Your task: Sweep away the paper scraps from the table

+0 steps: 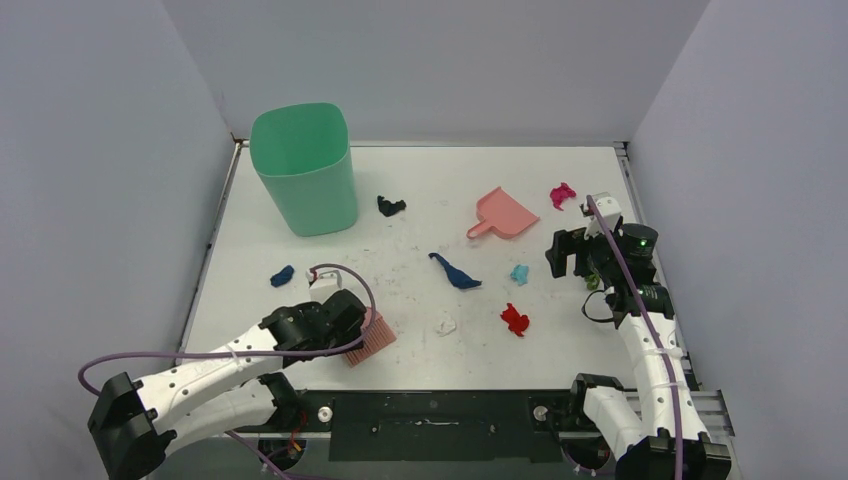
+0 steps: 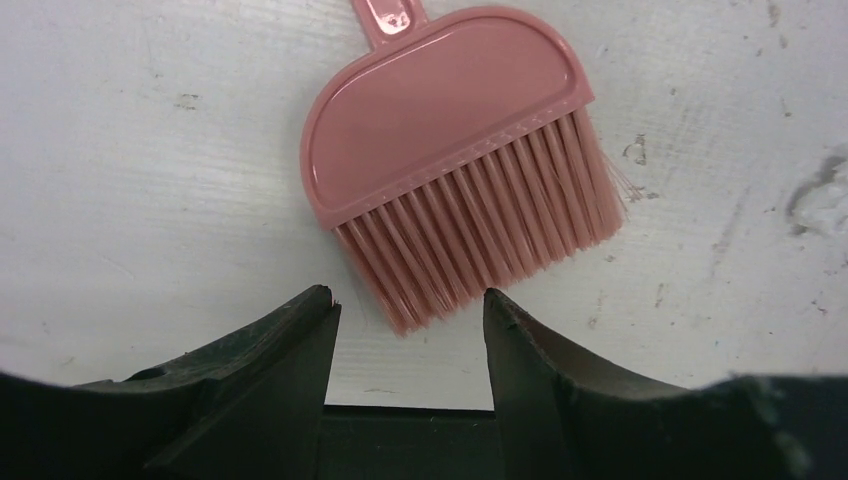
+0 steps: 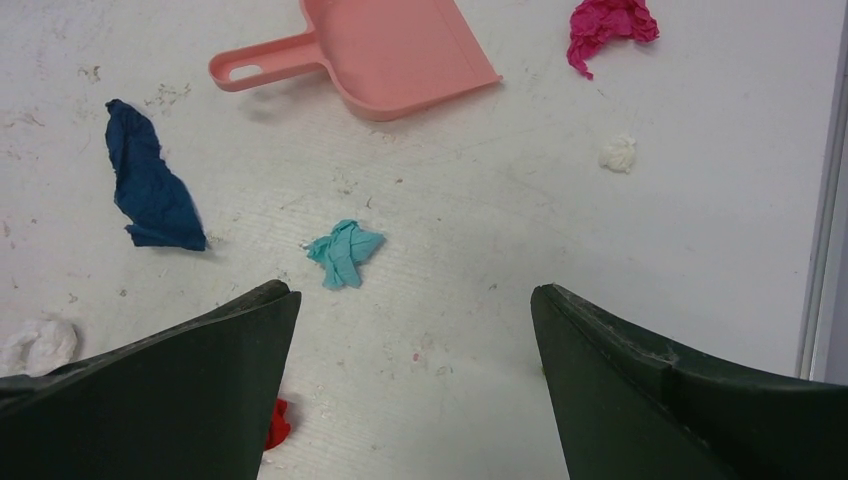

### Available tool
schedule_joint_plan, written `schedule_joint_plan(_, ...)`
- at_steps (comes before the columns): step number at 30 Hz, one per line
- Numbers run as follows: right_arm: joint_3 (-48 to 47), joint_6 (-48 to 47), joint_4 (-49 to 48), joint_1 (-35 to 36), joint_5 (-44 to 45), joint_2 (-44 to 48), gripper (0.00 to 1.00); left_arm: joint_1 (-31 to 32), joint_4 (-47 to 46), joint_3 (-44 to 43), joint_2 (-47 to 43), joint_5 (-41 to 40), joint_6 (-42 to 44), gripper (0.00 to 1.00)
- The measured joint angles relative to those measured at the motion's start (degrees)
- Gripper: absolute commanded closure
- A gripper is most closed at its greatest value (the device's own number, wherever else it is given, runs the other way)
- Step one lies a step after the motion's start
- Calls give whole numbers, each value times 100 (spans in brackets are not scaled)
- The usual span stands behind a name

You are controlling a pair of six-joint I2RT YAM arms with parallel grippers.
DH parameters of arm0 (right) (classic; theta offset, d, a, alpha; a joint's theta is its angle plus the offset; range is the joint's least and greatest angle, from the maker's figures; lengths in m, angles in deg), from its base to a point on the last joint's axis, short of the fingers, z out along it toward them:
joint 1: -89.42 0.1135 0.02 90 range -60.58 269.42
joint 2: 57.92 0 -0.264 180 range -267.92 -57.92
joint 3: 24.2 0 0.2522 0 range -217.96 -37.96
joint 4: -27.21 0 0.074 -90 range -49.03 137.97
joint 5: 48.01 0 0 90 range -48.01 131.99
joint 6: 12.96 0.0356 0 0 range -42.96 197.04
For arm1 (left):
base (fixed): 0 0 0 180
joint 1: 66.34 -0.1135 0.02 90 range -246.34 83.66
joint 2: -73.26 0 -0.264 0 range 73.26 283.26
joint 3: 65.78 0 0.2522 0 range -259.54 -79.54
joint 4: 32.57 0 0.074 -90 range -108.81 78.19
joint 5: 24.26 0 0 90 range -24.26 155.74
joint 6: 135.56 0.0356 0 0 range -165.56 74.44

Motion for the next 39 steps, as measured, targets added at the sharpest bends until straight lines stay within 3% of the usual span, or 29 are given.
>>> schedule_joint_plan(4,0,-52,55,0,-66,0,10,223,85,66,188,-208,-339,47)
schedule_joint_plan(9,0,-122,101,2,-109,0,10,280,7,348,549,-306,-612,58)
schedule_joint_plan(18,0,-184,129,2,-192,0,10,280,-328,636,737,-442,-787,84)
schedule_joint_plan(21,0,-208,142,2,-192,0,10,280,-496,592,927,-520,-748,99)
schedule_joint_plan(28,0,-262,162,0,-195,0,10,389,-1130,356,1475,-551,-122,100)
schedule_joint_plan(39,0,-291,227,2,-195,0,10,1508,-1429,-46,1676,74,940,99)
